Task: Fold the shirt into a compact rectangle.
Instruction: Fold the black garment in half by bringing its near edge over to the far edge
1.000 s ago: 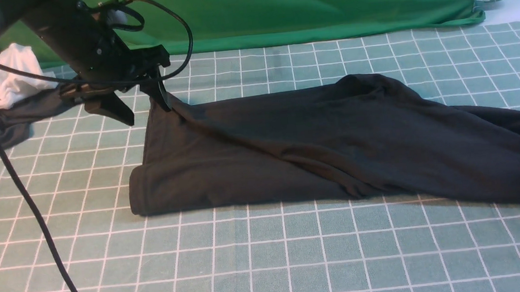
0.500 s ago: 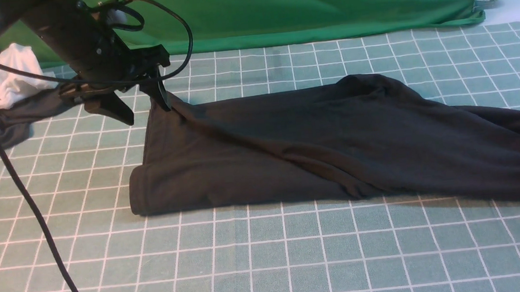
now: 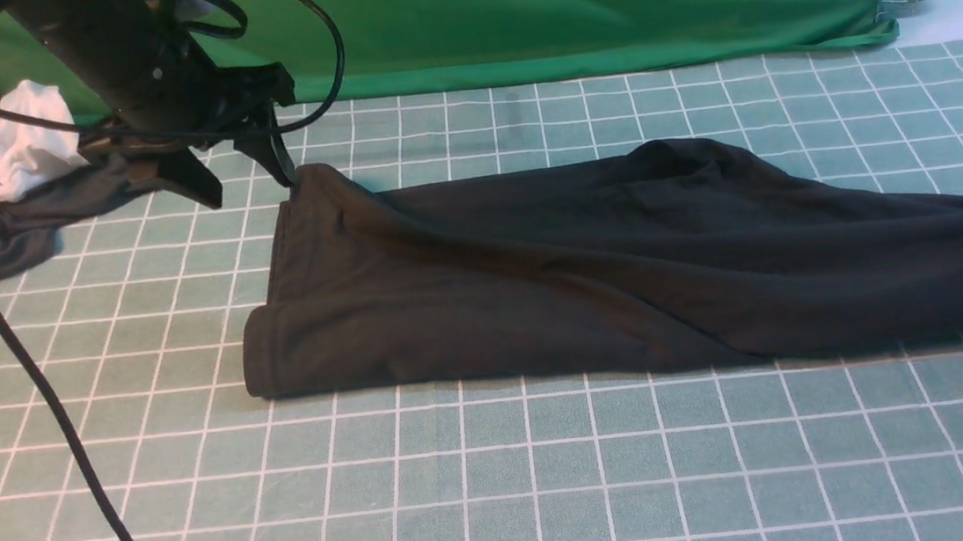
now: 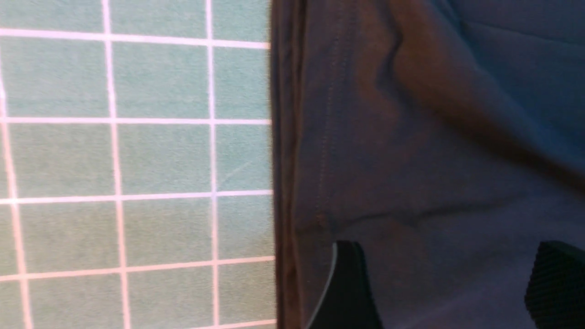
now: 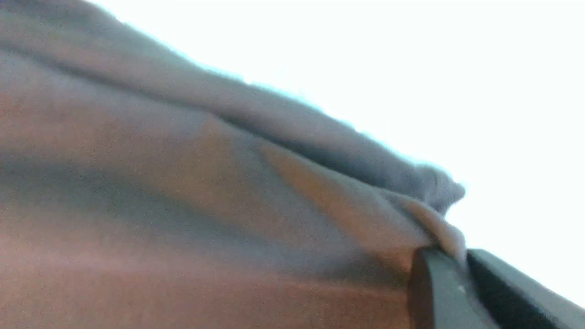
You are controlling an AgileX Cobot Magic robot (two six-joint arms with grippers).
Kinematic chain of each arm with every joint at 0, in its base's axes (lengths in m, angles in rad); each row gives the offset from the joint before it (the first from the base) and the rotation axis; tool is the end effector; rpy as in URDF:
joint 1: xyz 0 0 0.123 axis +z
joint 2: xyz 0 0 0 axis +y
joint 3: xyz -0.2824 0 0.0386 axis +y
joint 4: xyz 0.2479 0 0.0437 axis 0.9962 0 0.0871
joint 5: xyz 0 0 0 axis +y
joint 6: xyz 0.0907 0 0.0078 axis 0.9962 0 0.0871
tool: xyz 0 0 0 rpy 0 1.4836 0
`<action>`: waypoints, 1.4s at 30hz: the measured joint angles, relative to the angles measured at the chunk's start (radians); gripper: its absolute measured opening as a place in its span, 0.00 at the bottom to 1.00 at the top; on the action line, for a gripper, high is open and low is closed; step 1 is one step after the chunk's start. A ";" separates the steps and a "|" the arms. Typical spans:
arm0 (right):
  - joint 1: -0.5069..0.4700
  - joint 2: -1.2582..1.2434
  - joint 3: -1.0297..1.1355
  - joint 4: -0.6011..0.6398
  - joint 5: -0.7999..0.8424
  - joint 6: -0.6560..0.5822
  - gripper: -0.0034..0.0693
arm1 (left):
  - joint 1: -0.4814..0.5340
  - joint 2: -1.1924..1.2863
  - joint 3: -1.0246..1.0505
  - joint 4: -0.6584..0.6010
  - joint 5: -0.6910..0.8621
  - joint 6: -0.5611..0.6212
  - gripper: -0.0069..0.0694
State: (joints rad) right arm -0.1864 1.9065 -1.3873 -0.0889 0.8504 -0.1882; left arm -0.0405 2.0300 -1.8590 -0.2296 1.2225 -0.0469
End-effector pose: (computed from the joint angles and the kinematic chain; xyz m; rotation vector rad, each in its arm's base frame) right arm 0.3844 -0.0787 0.2048 -0.0728 2.8658 -0.1836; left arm 0.4342 -0.0371 0.2743 -0.0807 2.8675 -0.3422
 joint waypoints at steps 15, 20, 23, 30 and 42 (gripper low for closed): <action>-0.030 0.105 -0.069 -0.248 0.025 0.262 0.65 | 0.000 -0.286 0.419 -0.078 0.001 0.001 0.70; -0.031 0.105 -0.196 -0.166 0.186 0.230 0.66 | 0.000 -0.314 0.575 -0.079 -0.080 0.001 0.70; -0.031 0.104 -0.266 -0.065 0.284 0.179 0.66 | 0.000 -0.308 0.665 -0.079 -0.205 0.001 0.70; -0.031 0.104 -0.287 0.046 0.351 0.127 0.66 | 0.000 -0.253 0.702 -0.083 -0.384 0.000 0.70; -0.031 0.104 -0.287 0.059 0.364 0.118 0.65 | 0.000 -0.136 0.705 -0.120 -0.462 0.057 0.32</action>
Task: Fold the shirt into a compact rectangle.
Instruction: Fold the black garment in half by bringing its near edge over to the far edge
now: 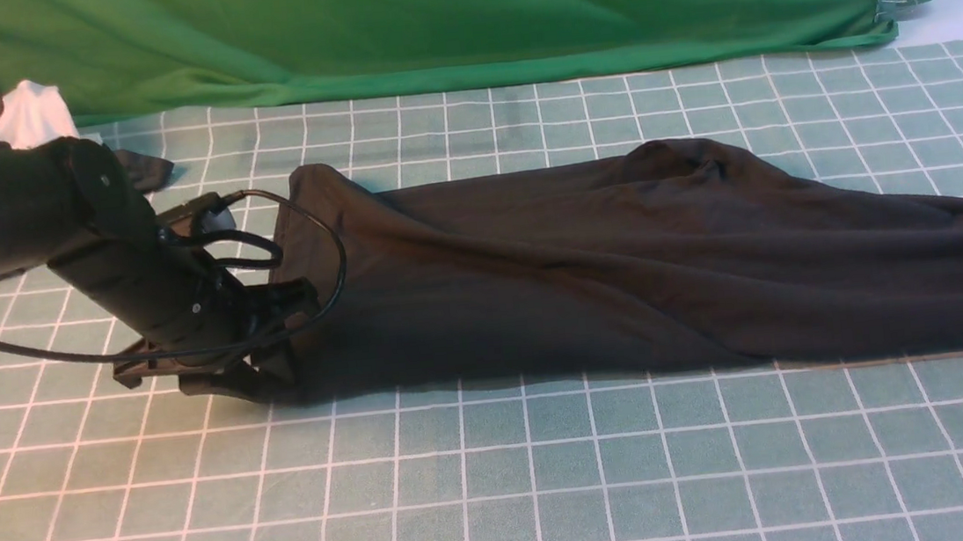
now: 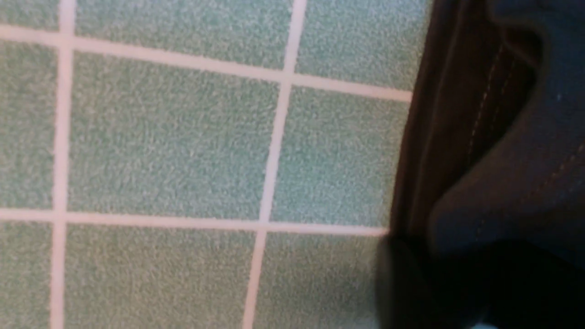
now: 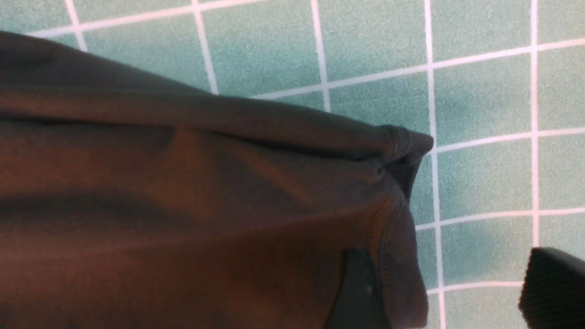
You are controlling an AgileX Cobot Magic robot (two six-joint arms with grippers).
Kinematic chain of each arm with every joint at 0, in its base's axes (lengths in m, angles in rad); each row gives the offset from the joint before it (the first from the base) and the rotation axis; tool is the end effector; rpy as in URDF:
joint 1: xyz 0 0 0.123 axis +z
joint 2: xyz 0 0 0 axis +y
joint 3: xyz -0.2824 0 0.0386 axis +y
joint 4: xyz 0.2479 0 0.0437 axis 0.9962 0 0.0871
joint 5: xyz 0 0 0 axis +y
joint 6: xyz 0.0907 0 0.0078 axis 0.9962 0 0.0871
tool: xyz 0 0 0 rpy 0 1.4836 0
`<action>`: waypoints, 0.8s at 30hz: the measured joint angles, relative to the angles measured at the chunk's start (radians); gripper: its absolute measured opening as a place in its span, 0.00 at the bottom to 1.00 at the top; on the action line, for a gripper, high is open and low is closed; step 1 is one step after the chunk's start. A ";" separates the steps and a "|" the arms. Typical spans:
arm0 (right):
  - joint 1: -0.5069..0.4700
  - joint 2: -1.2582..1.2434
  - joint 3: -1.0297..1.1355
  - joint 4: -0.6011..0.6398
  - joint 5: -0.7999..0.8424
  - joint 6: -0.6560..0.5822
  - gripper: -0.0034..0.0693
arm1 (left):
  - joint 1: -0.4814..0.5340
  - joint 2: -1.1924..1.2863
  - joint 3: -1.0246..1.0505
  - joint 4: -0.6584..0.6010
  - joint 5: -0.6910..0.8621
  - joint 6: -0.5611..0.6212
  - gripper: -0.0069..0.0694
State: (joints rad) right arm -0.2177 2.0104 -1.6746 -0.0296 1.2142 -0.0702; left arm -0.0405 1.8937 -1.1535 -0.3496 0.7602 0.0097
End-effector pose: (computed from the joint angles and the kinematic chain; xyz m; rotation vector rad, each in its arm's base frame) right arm 0.4030 -0.0917 0.2312 0.2105 3.0308 -0.0661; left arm 0.3540 -0.0359 0.1567 -0.2745 2.9519 -0.3916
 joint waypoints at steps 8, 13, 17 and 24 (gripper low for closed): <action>0.000 -0.087 0.127 0.012 -0.001 -0.043 0.18 | 0.000 -0.116 0.000 0.191 0.169 -0.026 0.11; 0.000 -0.151 0.249 0.049 -0.054 -0.047 0.14 | 0.000 -0.165 0.000 0.311 0.253 -0.051 0.11; 0.001 -0.152 0.292 0.205 -0.119 -0.154 0.26 | 0.000 -0.160 0.000 0.318 0.244 -0.052 0.11; 0.109 -0.139 0.236 0.366 -0.165 -0.335 0.50 | 0.000 -0.148 0.000 0.319 0.243 -0.052 0.11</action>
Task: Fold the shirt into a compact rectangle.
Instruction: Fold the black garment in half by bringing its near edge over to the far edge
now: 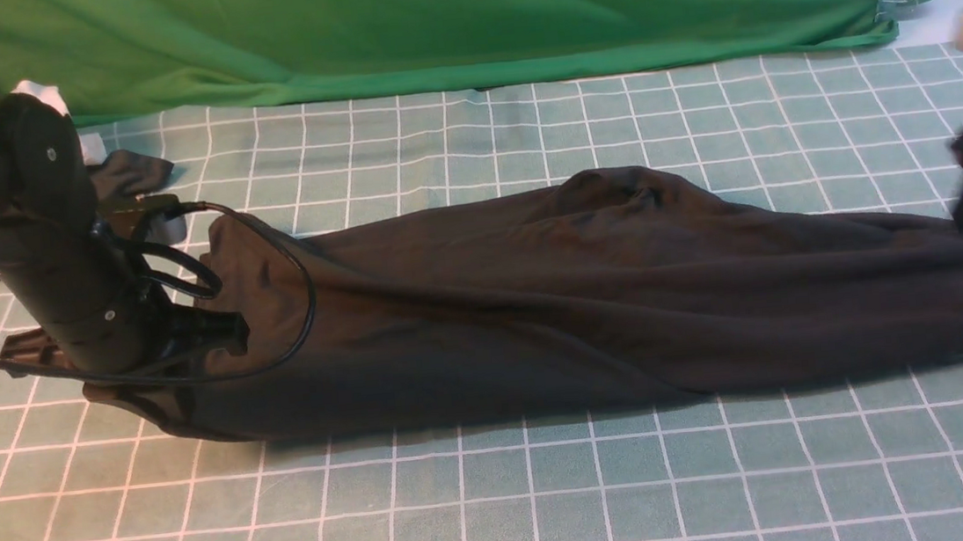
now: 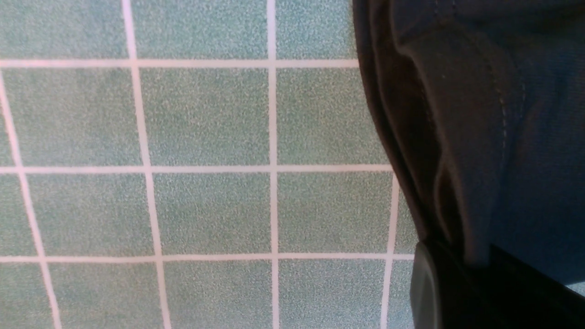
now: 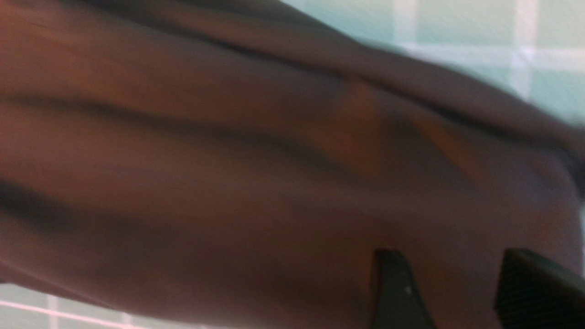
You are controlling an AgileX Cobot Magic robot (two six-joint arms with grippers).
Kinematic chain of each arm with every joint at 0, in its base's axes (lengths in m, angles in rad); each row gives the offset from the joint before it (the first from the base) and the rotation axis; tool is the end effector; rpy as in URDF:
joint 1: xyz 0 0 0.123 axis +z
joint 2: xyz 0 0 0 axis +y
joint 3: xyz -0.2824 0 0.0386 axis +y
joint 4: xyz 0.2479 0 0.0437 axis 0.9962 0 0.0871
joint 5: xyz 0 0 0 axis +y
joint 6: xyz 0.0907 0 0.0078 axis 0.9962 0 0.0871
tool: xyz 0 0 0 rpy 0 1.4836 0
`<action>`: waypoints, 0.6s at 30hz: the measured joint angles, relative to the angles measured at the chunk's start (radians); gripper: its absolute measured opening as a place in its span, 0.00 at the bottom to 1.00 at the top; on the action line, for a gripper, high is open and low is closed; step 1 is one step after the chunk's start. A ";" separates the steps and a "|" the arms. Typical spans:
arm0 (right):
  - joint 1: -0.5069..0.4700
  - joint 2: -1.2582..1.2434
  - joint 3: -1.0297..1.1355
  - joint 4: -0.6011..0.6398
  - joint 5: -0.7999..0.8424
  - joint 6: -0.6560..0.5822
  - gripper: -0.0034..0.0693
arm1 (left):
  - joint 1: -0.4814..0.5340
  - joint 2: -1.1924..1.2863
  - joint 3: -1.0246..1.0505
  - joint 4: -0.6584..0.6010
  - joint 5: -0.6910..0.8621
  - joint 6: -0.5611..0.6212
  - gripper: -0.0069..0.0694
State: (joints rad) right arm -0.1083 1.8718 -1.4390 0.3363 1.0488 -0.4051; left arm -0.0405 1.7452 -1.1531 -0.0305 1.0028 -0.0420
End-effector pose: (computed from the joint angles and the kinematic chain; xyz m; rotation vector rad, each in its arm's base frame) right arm 0.3819 -0.0153 0.2315 -0.2207 2.8644 0.3642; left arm 0.3224 -0.0154 0.2015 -0.0263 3.0792 -0.0444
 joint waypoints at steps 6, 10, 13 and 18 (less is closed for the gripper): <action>0.227 0.103 -0.153 -0.074 -0.068 -0.210 0.53 | 0.000 0.002 0.000 0.000 -0.001 -0.008 0.11; 0.306 0.157 -0.216 -0.173 -0.073 -0.211 0.53 | 0.000 0.002 0.000 0.000 -0.011 -0.022 0.11; 0.331 0.183 -0.234 -0.198 -0.076 -0.220 0.53 | 0.000 0.002 0.000 0.000 -0.011 -0.026 0.11; 0.342 0.205 -0.238 -0.267 -0.076 -0.204 0.53 | 0.000 0.002 0.000 0.000 -0.011 -0.035 0.11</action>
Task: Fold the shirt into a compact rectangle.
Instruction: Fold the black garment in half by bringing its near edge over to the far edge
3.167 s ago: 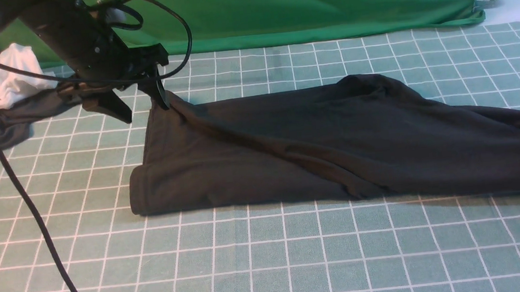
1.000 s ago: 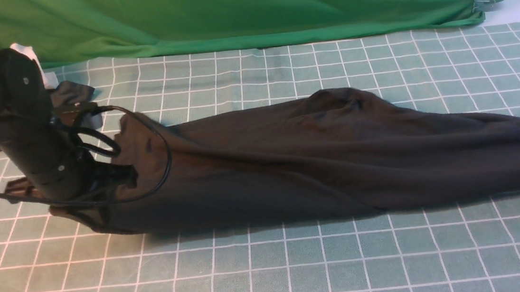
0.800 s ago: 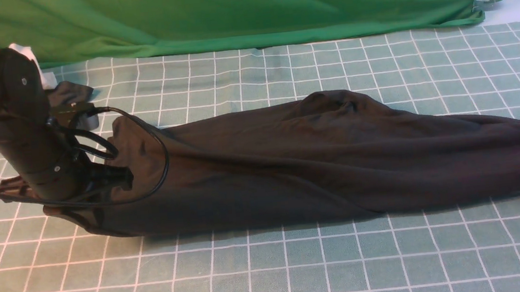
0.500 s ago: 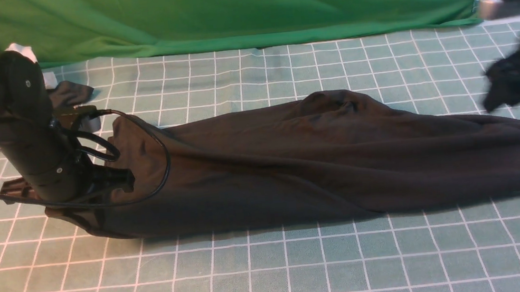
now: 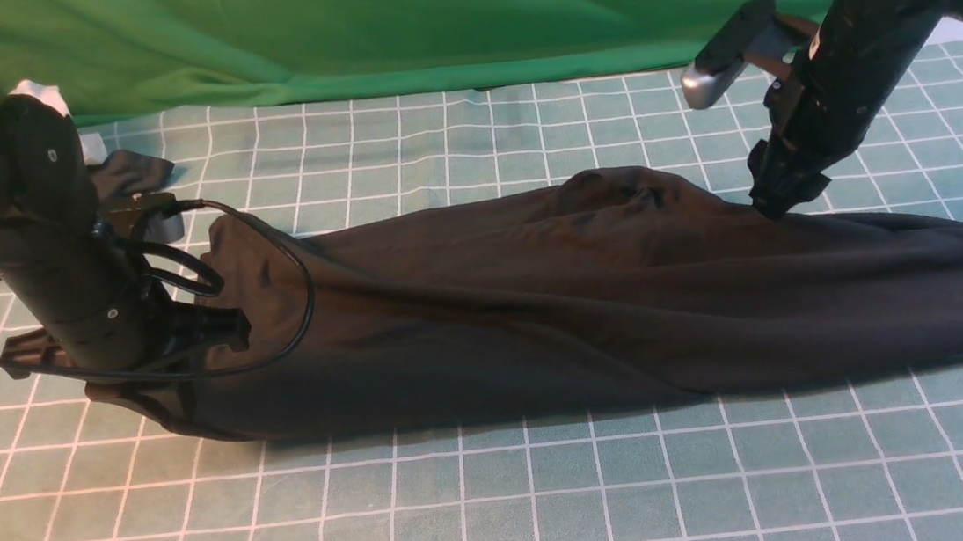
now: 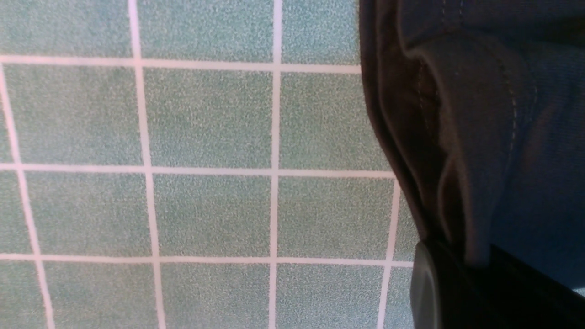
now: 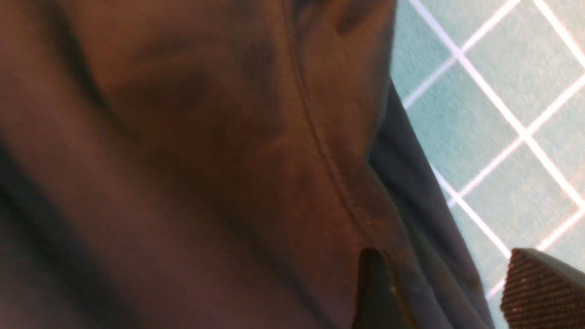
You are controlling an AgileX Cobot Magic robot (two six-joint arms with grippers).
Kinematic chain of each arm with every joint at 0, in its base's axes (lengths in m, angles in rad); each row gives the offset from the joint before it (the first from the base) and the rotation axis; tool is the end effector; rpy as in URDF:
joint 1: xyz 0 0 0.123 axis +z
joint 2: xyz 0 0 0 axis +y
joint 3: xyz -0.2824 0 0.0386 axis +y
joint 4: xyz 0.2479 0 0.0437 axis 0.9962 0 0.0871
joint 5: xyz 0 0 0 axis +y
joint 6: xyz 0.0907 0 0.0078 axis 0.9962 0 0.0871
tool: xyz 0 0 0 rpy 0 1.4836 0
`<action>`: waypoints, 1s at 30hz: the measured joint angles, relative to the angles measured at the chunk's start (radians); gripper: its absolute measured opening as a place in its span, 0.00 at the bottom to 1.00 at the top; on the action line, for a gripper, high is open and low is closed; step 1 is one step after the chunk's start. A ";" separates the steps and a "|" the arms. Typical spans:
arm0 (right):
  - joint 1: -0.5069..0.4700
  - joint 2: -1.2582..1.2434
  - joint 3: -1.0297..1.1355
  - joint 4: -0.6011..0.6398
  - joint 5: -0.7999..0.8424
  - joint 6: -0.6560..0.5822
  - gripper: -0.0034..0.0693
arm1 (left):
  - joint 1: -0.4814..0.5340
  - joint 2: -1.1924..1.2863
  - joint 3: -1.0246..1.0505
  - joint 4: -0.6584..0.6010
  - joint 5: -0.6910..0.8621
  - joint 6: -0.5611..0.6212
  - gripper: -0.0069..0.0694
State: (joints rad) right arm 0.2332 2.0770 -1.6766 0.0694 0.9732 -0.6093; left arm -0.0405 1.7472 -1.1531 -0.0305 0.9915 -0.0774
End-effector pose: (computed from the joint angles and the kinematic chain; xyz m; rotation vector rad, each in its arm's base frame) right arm 0.4283 0.1071 0.2076 -1.1254 2.6191 0.0119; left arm 0.3236 -0.0154 0.2009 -0.0809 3.0695 -0.0466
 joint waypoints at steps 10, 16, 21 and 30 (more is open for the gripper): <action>0.000 0.064 0.000 -0.025 -0.033 0.063 0.45 | 0.000 0.000 0.000 0.000 -0.009 -0.006 0.11; 0.000 0.078 0.000 -0.025 -0.044 0.108 0.13 | 0.000 0.000 0.000 0.000 -0.012 -0.009 0.11; -0.011 0.080 -0.035 -0.023 -0.046 0.128 0.08 | 0.000 0.000 0.000 0.000 -0.012 -0.009 0.11; -0.060 0.080 -0.099 -0.022 -0.072 0.148 0.08 | 0.000 0.000 0.000 0.000 -0.012 -0.014 0.11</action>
State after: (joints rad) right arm 0.1737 2.1572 -1.7759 0.0475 0.9008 -0.4610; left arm -0.0405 1.7472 -1.1531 -0.0305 0.9791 -0.0915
